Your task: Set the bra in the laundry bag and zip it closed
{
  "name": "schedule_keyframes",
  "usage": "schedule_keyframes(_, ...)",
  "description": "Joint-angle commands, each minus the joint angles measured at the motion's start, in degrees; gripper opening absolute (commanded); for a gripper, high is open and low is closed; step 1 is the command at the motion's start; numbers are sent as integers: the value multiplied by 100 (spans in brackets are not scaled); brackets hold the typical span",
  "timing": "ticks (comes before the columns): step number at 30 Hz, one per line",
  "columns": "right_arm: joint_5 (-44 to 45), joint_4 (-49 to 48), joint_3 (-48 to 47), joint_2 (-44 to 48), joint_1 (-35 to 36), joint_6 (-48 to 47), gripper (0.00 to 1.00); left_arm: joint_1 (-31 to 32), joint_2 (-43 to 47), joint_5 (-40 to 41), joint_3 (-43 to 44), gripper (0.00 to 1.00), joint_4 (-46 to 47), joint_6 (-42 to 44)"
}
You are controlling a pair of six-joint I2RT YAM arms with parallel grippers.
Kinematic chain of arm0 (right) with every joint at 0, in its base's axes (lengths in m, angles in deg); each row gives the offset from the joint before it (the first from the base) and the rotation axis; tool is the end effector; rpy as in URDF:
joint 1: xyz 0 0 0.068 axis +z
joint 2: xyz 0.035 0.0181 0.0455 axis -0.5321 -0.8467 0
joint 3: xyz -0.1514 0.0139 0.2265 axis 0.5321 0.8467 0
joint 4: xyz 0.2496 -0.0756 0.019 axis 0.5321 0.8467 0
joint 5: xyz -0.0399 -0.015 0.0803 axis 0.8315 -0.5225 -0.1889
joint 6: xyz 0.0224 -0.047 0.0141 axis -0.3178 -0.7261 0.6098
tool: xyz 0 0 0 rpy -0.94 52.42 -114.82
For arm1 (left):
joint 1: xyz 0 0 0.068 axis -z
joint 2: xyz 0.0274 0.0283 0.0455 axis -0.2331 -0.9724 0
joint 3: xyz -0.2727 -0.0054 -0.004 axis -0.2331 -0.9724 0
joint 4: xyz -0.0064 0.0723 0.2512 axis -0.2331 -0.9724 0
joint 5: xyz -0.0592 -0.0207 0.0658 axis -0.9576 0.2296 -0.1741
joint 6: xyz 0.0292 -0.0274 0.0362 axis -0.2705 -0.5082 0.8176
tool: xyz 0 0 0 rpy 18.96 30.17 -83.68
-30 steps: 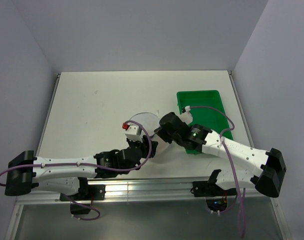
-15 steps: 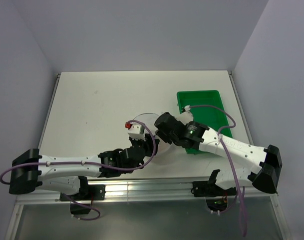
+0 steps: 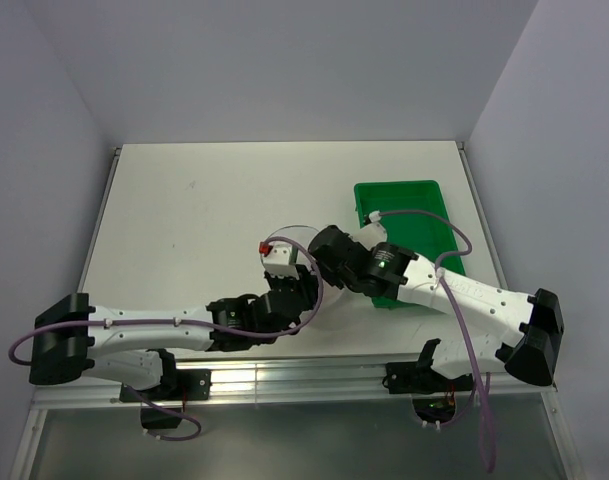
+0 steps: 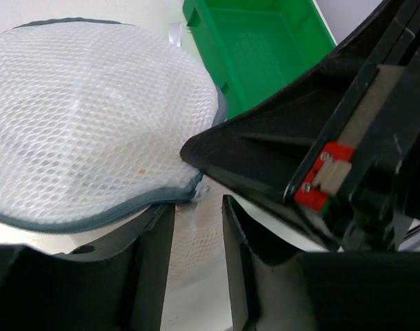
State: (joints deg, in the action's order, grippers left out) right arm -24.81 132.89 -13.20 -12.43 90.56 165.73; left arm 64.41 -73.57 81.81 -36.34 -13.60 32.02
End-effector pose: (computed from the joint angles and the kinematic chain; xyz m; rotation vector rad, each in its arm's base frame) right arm 0.1452 0.2057 0.3018 0.8309 2.3144 0.6219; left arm 0.0836 -0.2636 0.2626 -0.0167 1.8962 -0.6774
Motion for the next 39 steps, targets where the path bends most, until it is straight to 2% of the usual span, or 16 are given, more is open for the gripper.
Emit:
schedule_keyframes(1,123,49,-368,-54,179,138,0,-80,-173,84,477,40,-134,-203)
schedule_keyframes(4,105,-39,-351,-46,232,112,0,-160,-192,92,513,36,-302,-318)
schedule_keyframes(8,149,-21,-263,33,258,147,0,-326,-24,40,407,27,-337,-388)
schedule_keyframes(9,158,-39,-237,51,258,147,0,-362,-16,31,442,18,-476,-406)
schedule_keyframes(12,237,-39,-140,121,258,129,0,-397,125,-30,364,0,-477,-327)
schedule_keyframes(18,404,-83,167,323,144,-64,0,-397,775,-356,-75,0,-477,-107)
schedule_keyframes(21,378,-442,527,560,21,-240,3,-450,1153,-539,-321,0,-477,-28)
schedule_keyframes(24,229,-916,993,842,-66,-503,1,-520,1478,-794,-533,0,-477,121)
schedule_keyframes(29,263,-971,1231,956,-84,-626,0,-643,1847,-1331,-735,12,-477,446)
schedule_keyframes(35,237,-971,1117,720,-84,-925,0,-661,2129,-1270,-797,17,-847,438)
schedule_keyframes(37,220,-988,1091,667,-84,-1012,0,-661,2208,-1296,-815,24,-864,464)
schedule_keyframes(39,202,-962,1056,587,-76,-1031,0,-661,2217,-1314,-806,18,-882,473)
